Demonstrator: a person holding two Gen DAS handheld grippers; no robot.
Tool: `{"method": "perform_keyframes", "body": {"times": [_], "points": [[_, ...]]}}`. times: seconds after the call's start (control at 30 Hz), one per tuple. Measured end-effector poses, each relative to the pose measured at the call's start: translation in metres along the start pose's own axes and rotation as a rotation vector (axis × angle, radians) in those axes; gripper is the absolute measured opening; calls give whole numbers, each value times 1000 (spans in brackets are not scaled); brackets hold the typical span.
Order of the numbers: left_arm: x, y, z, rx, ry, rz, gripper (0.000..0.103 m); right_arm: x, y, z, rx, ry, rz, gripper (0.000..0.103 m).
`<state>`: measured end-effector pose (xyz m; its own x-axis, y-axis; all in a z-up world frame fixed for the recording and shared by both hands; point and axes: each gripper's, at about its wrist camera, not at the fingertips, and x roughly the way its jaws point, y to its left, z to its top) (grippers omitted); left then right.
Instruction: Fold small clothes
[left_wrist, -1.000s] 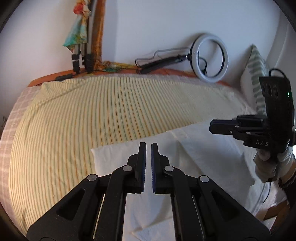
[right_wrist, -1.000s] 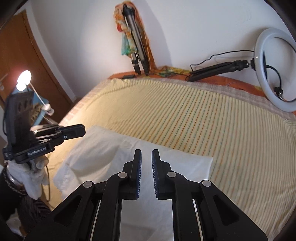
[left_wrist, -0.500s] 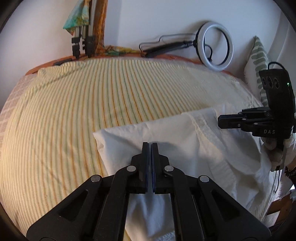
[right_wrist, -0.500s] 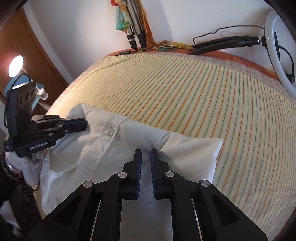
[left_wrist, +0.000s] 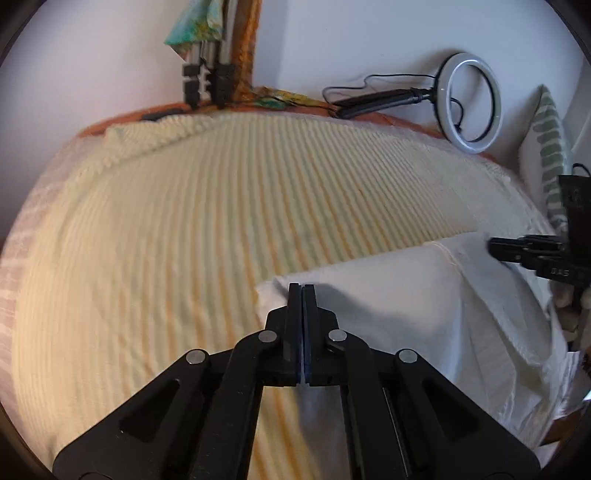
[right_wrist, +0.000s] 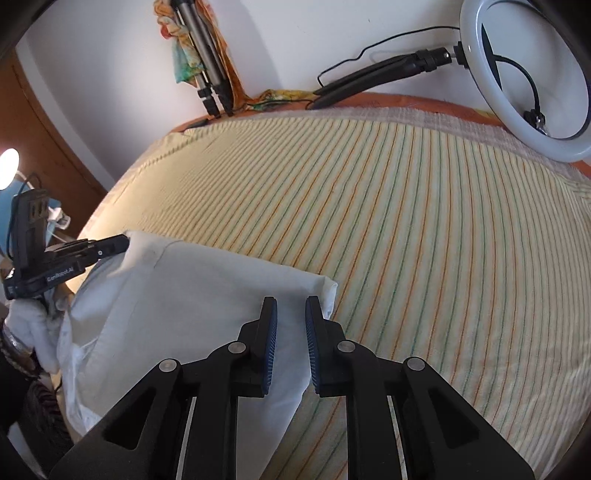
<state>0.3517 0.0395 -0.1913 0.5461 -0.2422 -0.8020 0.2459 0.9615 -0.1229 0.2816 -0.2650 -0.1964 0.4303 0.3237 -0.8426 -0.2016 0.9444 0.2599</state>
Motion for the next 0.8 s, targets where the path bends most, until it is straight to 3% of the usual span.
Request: {"method": "perform_keyframes", "body": {"times": [0.07,0.13,0.27,0.4,0.5,0.63,0.73,0.8], "points": [[-11,13,3,-37,-18,27,1,-3,4,2,-24,3,-56,14],[-29,28,2,-93,-38,-26,1,-12,5,1,-24,1,-75,14],[-60,27,-8,-105,-71,-113,1,-47,13,-8,-13,-52,3,14],[-61,6,-31,-66,-5,-159,1,-66,31,-15,-7,-56,127,14],[-49,-3,-47,-40,57,-95,1,-56,37,-23,-11,-9,143,14],[-39,2,-72,-46,125,-71,1,-39,25,-36,42,43,137,14],[-44,-5,-85,15,104,-35,1,-32,24,-50,12,63,111,14],[-48,-4,-88,5,105,-39,1,-32,23,-54,9,59,106,14]]}}
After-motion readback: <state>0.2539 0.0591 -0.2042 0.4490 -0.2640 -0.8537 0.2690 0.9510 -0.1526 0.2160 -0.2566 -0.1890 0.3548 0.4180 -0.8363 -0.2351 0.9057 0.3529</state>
